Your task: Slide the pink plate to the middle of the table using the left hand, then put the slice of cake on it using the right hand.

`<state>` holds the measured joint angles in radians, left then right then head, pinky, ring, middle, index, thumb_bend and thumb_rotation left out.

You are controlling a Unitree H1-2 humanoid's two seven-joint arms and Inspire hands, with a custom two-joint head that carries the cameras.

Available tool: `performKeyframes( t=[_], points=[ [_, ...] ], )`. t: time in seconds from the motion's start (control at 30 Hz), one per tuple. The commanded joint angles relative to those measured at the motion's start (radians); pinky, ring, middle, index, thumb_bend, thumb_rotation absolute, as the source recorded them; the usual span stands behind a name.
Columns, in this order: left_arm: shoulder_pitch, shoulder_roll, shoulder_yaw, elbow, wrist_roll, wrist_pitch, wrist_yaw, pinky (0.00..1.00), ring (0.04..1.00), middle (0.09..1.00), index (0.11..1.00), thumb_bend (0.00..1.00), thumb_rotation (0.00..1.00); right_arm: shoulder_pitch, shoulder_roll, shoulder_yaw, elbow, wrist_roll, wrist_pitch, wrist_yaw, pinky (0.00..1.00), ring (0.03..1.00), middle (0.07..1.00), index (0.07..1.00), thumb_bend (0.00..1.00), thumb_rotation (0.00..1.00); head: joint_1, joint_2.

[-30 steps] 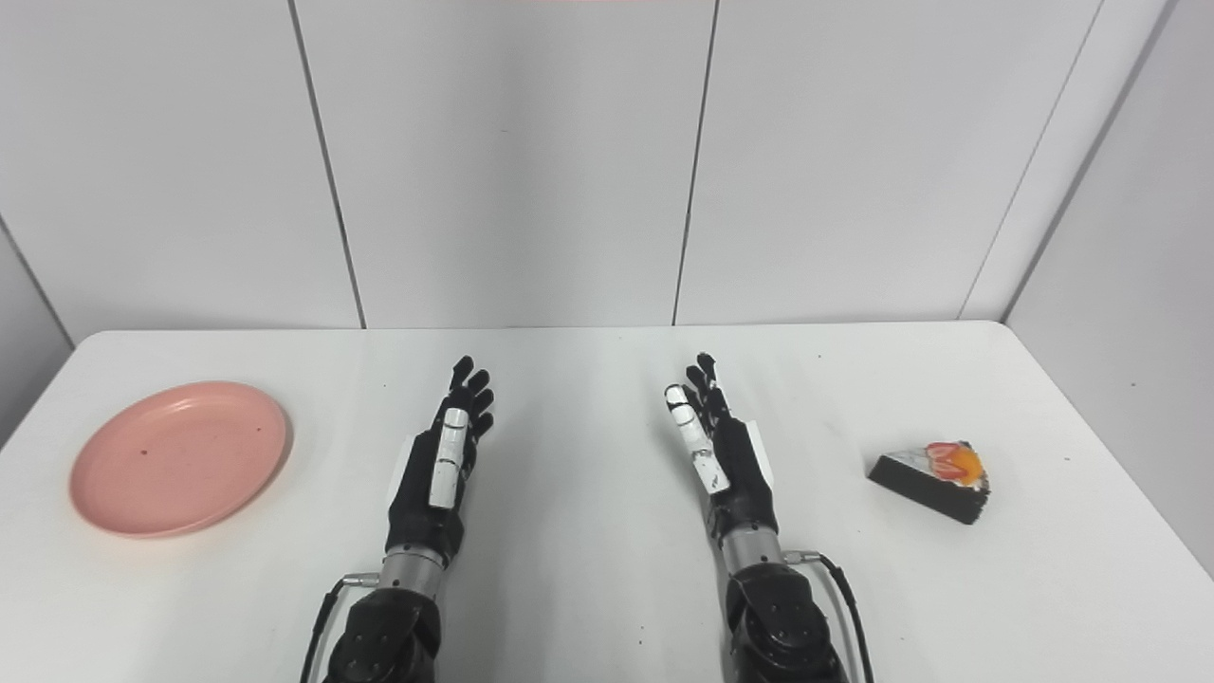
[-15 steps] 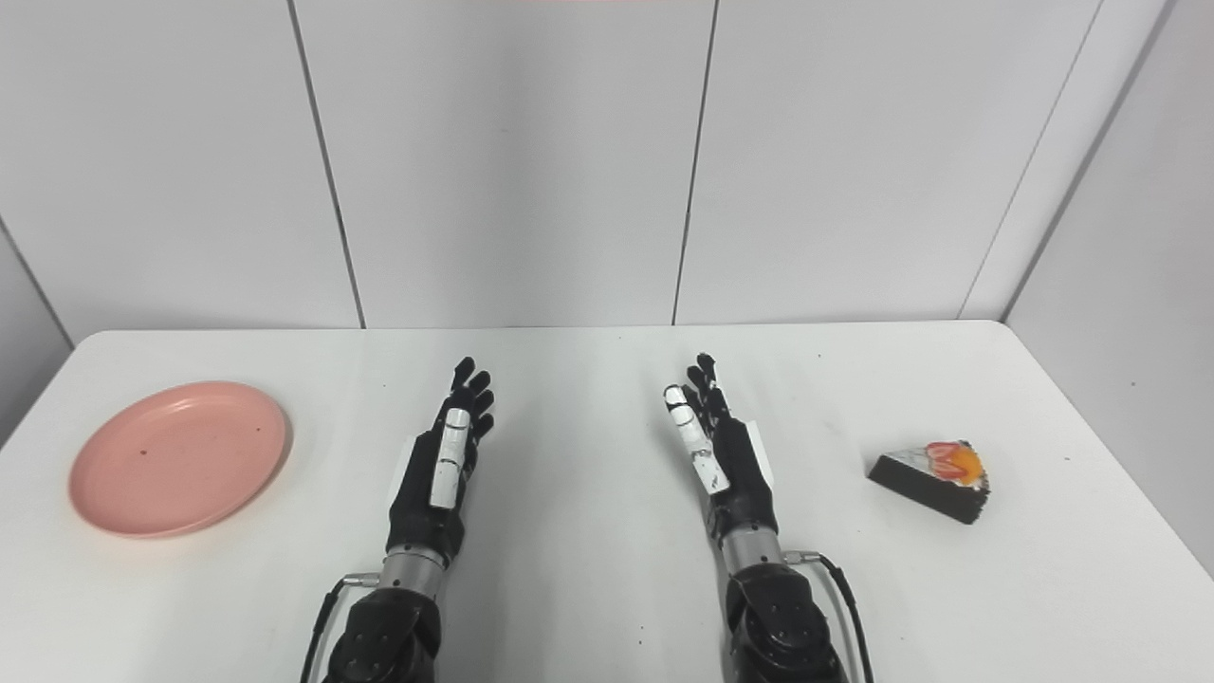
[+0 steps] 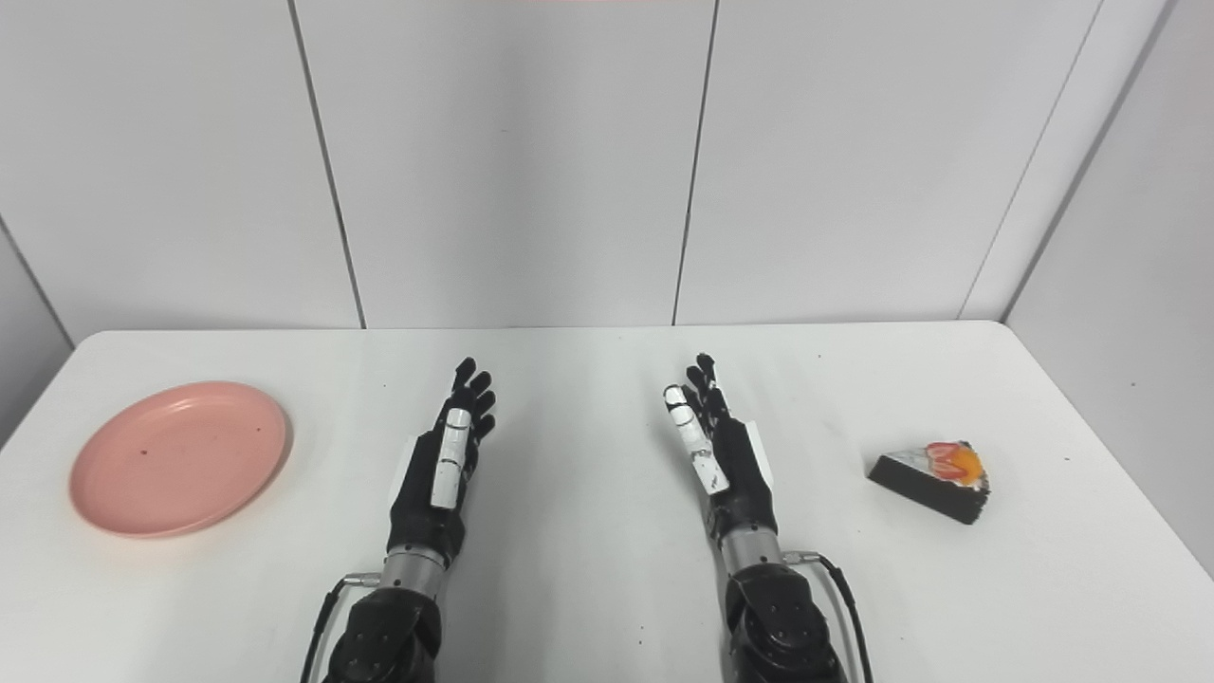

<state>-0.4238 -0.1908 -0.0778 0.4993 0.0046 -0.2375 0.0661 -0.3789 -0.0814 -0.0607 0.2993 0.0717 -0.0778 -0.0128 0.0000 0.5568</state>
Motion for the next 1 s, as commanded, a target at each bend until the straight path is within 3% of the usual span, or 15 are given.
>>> performKeyframes(
  t=[0.0, 0.97],
  points=[
    [0.047, 0.018, 0.005, 0.035, 0.006, -0.016, -0.007, 0.97, 0.974, 0.977, 0.97, 0.63, 1.0, -0.034, 0.0, -0.004, -0.023, 0.0, -0.026, 0.003, 0.97, 0.937, 0.968, 0.996, 0.63, 0.82, 0.0, 0.001],
    [0.059, 0.007, 0.008, 0.02, 0.001, -0.008, 0.0, 0.96, 0.974, 0.974, 0.97, 0.65, 0.99, -0.033, 0.0, -0.007, -0.03, 0.003, -0.021, 0.004, 0.97, 0.934, 0.964, 0.996, 0.63, 0.81, 0.001, 0.007]
  ],
)
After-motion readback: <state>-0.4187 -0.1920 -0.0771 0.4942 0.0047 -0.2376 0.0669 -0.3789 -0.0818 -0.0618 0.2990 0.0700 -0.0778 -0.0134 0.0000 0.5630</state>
